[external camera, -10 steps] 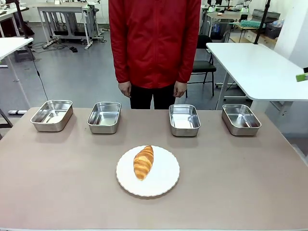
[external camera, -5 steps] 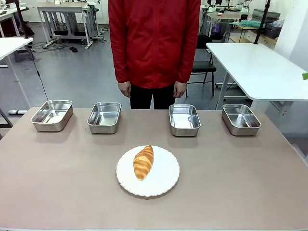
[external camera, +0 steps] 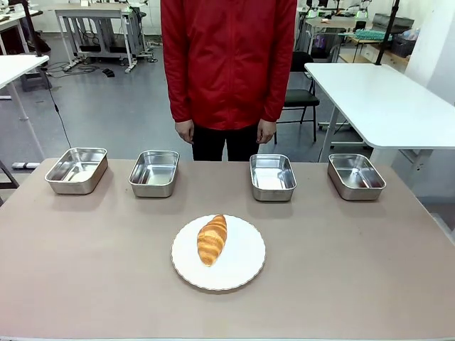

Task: Place the bread in the container.
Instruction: Place the Butter Roll into the Airtight Container indicated by the human.

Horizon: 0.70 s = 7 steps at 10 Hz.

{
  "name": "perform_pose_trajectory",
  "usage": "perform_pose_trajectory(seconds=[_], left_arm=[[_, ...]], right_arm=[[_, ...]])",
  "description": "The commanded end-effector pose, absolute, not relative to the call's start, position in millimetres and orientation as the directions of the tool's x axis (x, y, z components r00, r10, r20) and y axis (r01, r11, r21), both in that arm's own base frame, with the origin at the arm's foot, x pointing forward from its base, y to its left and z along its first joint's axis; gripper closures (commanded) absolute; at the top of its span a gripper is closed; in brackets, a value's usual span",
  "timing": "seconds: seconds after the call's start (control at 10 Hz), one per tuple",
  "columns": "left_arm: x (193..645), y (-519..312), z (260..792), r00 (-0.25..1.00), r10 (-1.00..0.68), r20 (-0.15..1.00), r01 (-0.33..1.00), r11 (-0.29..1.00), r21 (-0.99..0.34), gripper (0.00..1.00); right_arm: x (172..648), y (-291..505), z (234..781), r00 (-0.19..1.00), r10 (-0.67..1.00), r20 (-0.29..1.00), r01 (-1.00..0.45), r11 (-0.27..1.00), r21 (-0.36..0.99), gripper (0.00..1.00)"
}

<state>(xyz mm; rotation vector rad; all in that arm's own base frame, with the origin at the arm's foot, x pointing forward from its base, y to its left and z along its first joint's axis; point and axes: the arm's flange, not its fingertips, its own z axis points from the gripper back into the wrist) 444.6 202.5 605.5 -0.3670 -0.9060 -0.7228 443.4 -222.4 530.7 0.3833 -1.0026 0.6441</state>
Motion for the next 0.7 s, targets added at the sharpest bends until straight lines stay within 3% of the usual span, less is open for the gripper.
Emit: perform_pose_trajectory(seconds=[0.0,0.6], left_arm=[[434.4,193.6,603.4,0.405,-0.382,0.830,0.679,0.734,0.007,0.00],[433.4,192.8,602.8,0.421,-0.383,0.822,0.680,0.733,-0.006,0.00]], right_arm=[[438.5,-214.9,537.1,0.347,0.318,0.882,-0.661,0.751,-0.011,0.00],[435.1,-211.0,541.1,0.365,0.314,0.877,-0.646,0.764,-0.005,0.00]])
